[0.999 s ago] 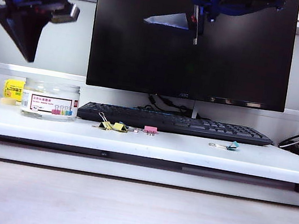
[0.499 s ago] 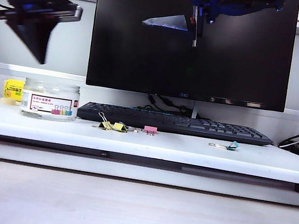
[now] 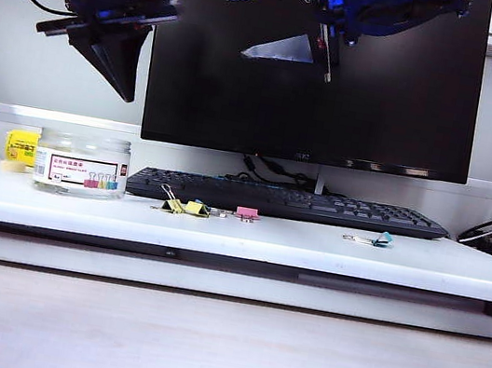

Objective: Take the clips out of the round transparent plastic box and place them on the table.

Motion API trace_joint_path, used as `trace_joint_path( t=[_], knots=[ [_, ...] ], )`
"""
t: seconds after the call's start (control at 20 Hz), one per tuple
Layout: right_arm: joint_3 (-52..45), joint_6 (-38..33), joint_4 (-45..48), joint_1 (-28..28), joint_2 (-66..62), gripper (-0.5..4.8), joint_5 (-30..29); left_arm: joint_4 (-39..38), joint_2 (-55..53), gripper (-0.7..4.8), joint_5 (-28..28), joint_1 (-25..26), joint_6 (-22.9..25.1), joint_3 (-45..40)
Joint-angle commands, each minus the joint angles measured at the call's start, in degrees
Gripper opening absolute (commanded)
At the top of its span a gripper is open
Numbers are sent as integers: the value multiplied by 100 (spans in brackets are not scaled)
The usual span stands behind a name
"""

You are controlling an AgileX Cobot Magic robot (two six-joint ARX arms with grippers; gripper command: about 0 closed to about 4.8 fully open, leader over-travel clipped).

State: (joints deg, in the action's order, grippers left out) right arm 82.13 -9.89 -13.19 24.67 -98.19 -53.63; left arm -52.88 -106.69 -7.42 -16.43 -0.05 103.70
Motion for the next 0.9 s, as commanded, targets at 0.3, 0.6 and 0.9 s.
trace_joint_path(
  t=[0.3, 0.6, 0.9],
  knots=[
    [24, 240, -31, 4, -52, 346, -33, -210, -518, -5, 1141, -28, -861, 17],
    [24, 240, -133, 4, -52, 346, -52, -516, -734, -5, 1663, -50, -575, 17],
    [24, 238, -205, 4, -52, 346, -127, -1051, -833, -5, 1661, -50, 656, 17]
  ],
)
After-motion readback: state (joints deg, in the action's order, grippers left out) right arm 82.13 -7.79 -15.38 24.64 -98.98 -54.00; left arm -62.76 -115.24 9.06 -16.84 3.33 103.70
